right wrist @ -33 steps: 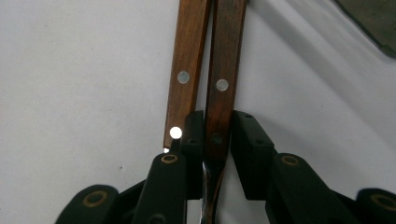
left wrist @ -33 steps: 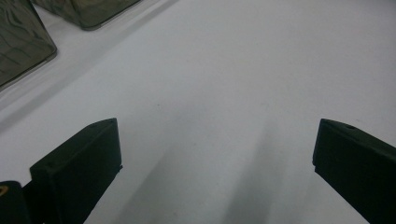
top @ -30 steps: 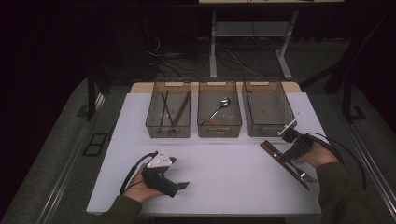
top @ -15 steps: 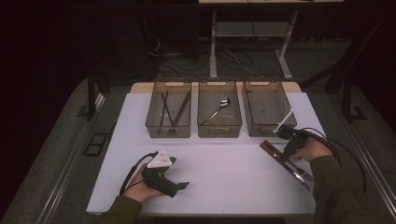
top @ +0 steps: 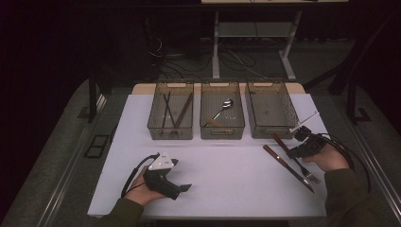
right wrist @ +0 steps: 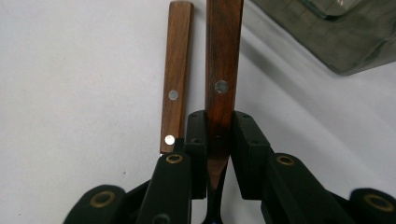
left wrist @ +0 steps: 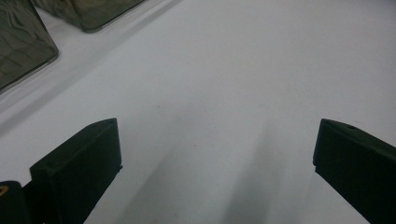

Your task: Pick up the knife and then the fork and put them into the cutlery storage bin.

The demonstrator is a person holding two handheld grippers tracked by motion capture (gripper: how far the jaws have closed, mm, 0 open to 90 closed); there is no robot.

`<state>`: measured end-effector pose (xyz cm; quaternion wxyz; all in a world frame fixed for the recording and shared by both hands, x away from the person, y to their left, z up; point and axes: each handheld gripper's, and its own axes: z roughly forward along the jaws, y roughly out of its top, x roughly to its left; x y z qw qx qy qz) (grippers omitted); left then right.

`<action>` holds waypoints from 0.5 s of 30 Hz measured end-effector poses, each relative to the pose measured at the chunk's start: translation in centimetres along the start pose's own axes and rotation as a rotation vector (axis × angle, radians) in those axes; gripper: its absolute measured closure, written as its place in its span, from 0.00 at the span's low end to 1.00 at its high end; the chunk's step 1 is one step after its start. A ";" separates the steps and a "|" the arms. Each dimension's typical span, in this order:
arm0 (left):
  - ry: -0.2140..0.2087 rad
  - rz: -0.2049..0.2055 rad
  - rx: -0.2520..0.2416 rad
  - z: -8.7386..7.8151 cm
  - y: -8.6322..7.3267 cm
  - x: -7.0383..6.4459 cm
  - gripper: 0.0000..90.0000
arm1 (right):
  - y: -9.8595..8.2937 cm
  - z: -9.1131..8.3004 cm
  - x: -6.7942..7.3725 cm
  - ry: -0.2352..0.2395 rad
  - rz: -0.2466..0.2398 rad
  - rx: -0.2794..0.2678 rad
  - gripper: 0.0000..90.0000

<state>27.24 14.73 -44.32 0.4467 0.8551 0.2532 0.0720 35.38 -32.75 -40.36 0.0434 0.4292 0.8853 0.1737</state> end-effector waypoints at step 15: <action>0.000 0.009 -0.001 -0.3 0.0 0.2 0.00 | -2.2 -2.4 -1.2 0.066 0.029 -0.295 0.86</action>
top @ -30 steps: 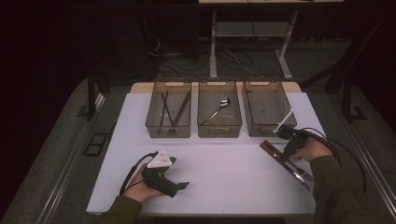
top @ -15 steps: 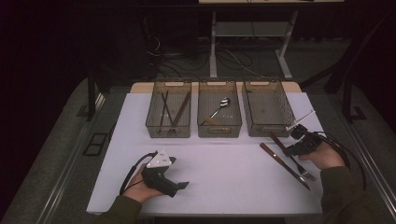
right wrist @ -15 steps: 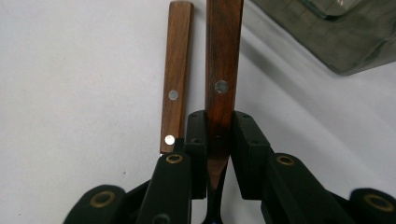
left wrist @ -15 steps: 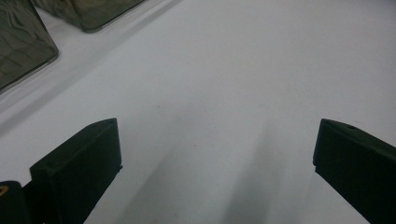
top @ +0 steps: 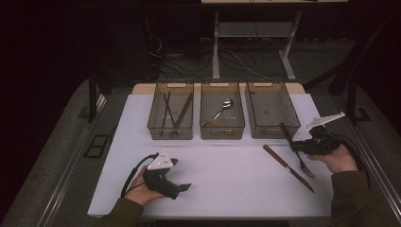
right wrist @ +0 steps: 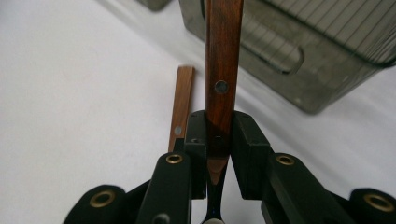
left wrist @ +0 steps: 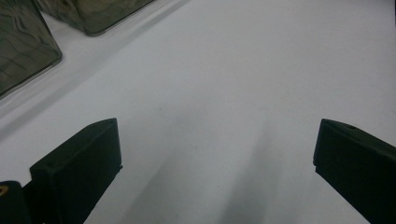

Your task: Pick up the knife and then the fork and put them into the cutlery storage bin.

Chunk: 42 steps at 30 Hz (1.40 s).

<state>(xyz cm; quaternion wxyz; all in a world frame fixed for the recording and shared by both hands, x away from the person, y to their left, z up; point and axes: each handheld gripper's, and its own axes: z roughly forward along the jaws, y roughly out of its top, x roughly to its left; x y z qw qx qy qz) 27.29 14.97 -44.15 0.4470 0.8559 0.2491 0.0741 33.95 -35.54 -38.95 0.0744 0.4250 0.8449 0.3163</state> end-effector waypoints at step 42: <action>-0.010 -0.016 -0.042 -0.3 0.0 0.1 0.00 | 5.6 -3.5 -0.3 -0.106 0.070 -0.474 0.85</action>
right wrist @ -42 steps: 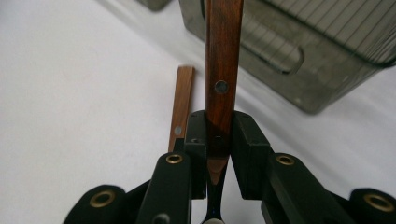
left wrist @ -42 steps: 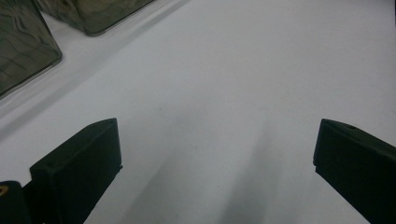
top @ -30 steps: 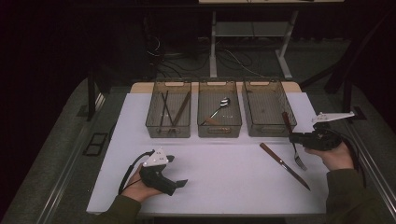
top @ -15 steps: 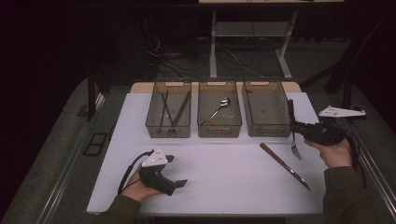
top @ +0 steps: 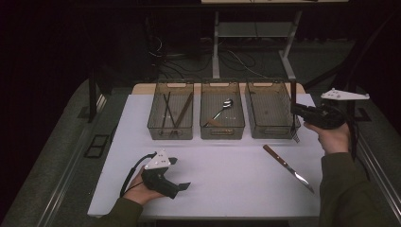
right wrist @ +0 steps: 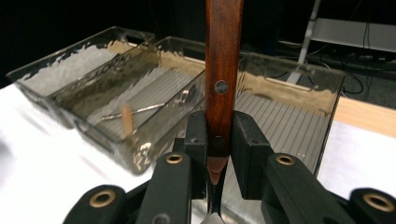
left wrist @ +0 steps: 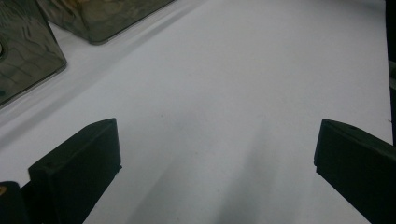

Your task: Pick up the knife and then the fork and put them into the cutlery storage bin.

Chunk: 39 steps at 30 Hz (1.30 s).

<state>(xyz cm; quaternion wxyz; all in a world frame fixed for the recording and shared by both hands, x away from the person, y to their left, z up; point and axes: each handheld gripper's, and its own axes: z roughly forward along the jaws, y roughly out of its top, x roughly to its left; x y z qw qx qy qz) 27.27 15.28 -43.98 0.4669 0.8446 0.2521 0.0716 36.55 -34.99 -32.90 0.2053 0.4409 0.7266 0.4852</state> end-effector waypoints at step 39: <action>-0.014 0.017 0.003 0.1 0.1 -0.1 0.00 | -0.2 8.7 -4.8 -0.148 0.042 0.178 0.85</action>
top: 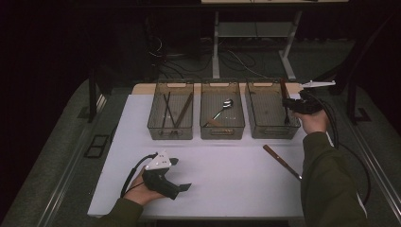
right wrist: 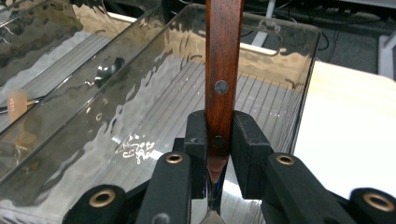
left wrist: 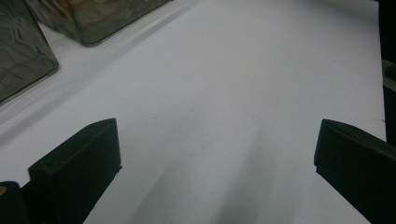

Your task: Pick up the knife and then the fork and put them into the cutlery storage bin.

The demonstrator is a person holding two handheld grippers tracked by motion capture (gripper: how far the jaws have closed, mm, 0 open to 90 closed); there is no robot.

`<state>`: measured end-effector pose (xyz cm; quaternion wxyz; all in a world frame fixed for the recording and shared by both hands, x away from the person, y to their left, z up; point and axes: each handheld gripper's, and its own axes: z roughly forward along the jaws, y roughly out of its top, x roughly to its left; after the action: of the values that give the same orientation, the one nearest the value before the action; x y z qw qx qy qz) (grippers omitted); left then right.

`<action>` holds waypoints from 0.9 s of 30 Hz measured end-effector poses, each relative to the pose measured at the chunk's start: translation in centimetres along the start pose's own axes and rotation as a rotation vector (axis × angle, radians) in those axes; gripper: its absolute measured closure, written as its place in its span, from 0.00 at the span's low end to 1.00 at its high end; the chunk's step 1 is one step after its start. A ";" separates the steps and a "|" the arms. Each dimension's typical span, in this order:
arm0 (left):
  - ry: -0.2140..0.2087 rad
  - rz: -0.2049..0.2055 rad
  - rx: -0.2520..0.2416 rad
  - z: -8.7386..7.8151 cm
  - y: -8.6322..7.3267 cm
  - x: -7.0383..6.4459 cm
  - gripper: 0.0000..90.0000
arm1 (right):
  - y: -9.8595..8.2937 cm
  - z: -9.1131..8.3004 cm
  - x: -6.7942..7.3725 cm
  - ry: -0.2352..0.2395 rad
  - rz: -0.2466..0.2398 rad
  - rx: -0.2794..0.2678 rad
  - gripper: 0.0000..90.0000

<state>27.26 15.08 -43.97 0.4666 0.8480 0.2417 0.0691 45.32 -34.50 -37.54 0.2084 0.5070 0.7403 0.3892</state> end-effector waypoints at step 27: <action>0.002 -0.002 0.003 0.1 0.0 0.0 0.00 | -0.4 -0.1 0.7 0.034 0.009 0.008 0.56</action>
<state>27.27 15.04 -44.04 0.4653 0.8483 0.2429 0.0694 44.73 -33.97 -37.77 0.1920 0.5045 0.7429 0.3958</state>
